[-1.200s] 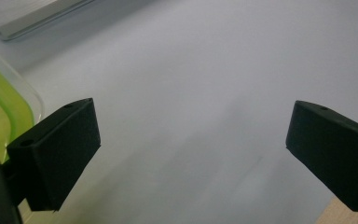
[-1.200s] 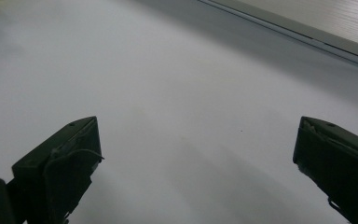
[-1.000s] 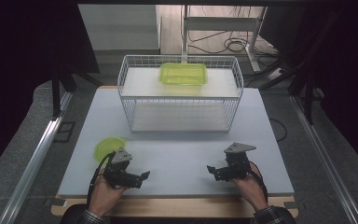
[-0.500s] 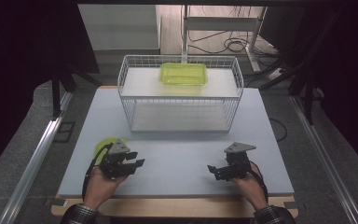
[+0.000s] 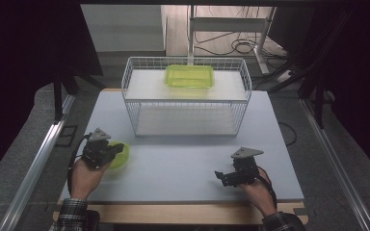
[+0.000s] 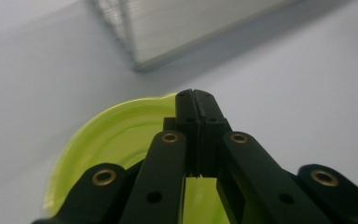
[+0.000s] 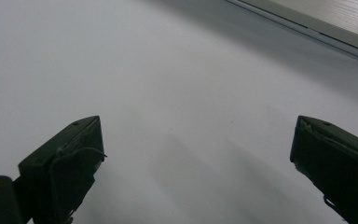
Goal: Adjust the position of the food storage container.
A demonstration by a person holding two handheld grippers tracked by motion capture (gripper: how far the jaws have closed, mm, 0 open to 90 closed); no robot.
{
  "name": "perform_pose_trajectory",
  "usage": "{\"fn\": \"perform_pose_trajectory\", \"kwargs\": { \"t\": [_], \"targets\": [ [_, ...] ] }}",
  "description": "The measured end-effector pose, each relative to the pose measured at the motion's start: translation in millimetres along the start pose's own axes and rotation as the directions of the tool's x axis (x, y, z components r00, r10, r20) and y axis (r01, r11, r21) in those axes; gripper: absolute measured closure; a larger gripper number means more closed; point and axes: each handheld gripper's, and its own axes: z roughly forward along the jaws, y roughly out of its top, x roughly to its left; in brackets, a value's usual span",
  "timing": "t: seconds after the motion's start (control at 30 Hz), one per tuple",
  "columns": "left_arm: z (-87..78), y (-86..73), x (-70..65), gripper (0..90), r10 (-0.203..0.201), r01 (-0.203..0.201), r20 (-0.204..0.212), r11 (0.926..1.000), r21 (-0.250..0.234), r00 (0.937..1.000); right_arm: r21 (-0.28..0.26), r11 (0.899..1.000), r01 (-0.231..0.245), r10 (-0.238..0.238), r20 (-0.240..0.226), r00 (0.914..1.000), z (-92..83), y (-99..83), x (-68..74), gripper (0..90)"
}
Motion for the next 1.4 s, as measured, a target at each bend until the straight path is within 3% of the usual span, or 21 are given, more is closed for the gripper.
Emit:
{"fn": "perform_pose_trajectory", "kwargs": {
  "t": [0.1,0.27,0.5,0.63,1.03,1.4],
  "targets": [
    [-2.8,-6.5,15.5,90.0,-0.025,0.024,-0.054,0.9996,-0.012,0.9982,0.002,1.000,0.002,-0.002,-0.003,1.0000,1.1,-0.4,0.6,2.8],
    [-7.9,-15.8,35.8,90.0,-0.079,0.074,-0.121,0.9964,-0.042,0.9895,0.011,1.000,0.008,-0.008,-0.007,0.9999,2.7,-1.0,1.4,2.9],
    [-6.4,-28.3,53.4,90.0,-0.129,0.122,-0.183,0.9912,-0.051,0.9746,0.013,1.000,0.008,-0.008,-0.008,0.9999,2.9,-1.3,1.4,3.0],
    [0.6,-32.7,56.6,90.0,-0.135,0.131,-0.195,0.9908,-0.035,0.9714,0.014,1.000,0.007,-0.007,-0.009,0.9999,3.1,-1.5,1.5,3.0],
    [6.9,-37.3,48.4,90.0,-0.123,0.124,-0.170,0.9922,-0.004,0.9776,0.005,1.000,-0.001,0.001,-0.009,1.0000,2.0,-1.8,0.9,3.0],
    [12.2,-34.2,21.0,90.0,-0.107,0.108,-0.122,0.9941,0.000,0.9868,0.006,1.000,-0.002,0.002,-0.006,1.0000,1.5,-1.8,0.9,3.0]
  ]
}}
